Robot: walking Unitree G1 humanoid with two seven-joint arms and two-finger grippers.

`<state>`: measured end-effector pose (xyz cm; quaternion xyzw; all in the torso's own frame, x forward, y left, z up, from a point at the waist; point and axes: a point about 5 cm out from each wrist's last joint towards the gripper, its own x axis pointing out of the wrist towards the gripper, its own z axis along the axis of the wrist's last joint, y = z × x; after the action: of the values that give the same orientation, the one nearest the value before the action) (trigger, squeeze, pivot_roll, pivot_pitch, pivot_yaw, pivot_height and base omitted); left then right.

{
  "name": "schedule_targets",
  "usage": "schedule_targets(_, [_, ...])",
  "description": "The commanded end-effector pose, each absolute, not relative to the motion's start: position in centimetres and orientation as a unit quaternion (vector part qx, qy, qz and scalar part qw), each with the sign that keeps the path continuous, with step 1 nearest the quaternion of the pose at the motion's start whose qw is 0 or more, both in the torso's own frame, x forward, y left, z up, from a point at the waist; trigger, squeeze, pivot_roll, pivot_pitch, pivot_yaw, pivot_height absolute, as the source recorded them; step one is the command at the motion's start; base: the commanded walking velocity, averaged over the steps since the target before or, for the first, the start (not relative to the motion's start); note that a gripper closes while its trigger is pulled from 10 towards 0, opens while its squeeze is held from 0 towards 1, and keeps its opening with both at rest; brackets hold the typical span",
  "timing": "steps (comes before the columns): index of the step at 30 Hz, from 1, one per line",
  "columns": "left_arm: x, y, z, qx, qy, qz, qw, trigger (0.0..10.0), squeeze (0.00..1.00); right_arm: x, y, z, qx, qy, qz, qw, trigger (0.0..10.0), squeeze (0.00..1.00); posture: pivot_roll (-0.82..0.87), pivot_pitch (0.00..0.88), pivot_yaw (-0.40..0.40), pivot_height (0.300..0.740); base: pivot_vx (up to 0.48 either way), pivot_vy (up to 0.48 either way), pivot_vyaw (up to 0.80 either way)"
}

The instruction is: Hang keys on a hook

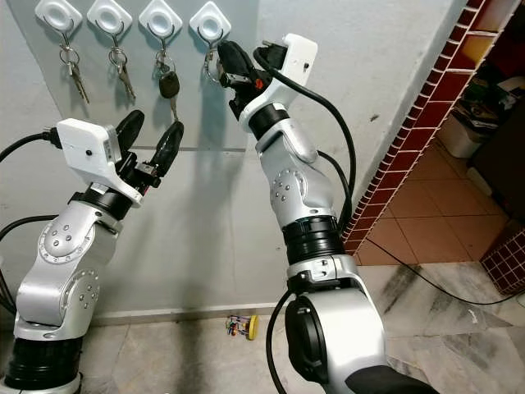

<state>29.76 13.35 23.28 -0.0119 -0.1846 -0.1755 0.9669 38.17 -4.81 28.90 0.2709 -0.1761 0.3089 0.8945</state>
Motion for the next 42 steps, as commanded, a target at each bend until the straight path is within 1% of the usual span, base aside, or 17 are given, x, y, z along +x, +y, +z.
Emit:
schedule_targets(1, [29.7,13.2,23.9,-0.01,-0.195,-0.178,0.964,10.0,0.0,38.2,-5.1,29.0,0.275,-0.177,0.31,0.893,10.0,1.0,-0.09,0.084,-0.06,0.74,0.0,0.0,0.0])
schedule_targets(24, [29.7,13.4,24.0,-0.011,-0.195,-0.173,0.965,10.0,0.0,38.2,-5.5,28.9,0.278,-0.184,0.309,0.891,10.0,1.0,-0.09,0.092,-0.058,0.74,0.0,0.0,0.0])
schedule_targets(25, [29.6,13.4,23.6,-0.008,-0.192,-0.169,0.967,10.0,0.0,37.6,-5.7,27.8,0.262,-0.197,0.322,0.888,10.0,1.0,-0.09,0.097,-0.055,0.74,0.0,0.0,0.0])
schedule_targets(34, [29.6,13.5,22.6,0.002,-0.179,-0.163,0.97,10.0,0.0,36.1,-5.8,25.7,0.247,-0.204,0.354,0.879,10.0,1.0,-0.09,0.102,-0.052,0.74,0.0,0.0,0.0])
schedule_targets(37, [29.6,13.6,21.7,0.012,-0.169,-0.156,0.973,10.0,0.0,35.7,-6.1,24.6,0.238,-0.197,0.355,0.882,10.0,1.0,-0.09,0.102,-0.052,0.74,0.0,0.0,0.0])
schedule_targets(39, [29.7,13.8,20.3,0.012,-0.148,-0.148,0.978,10.0,0.0,35.5,-6.5,23.1,0.229,-0.182,0.346,0.891,10.0,1.0,-0.09,0.106,-0.047,0.74,0.0,0.0,0.0])
schedule_targets(42, [29.8,13.9,19.5,0.017,-0.137,-0.141,0.98,10.0,0.0,35.3,-6.7,22.1,0.222,-0.172,0.341,0.897,10.0,1.0,-0.09,0.106,-0.047,0.74,0.0,0.0,0.0])
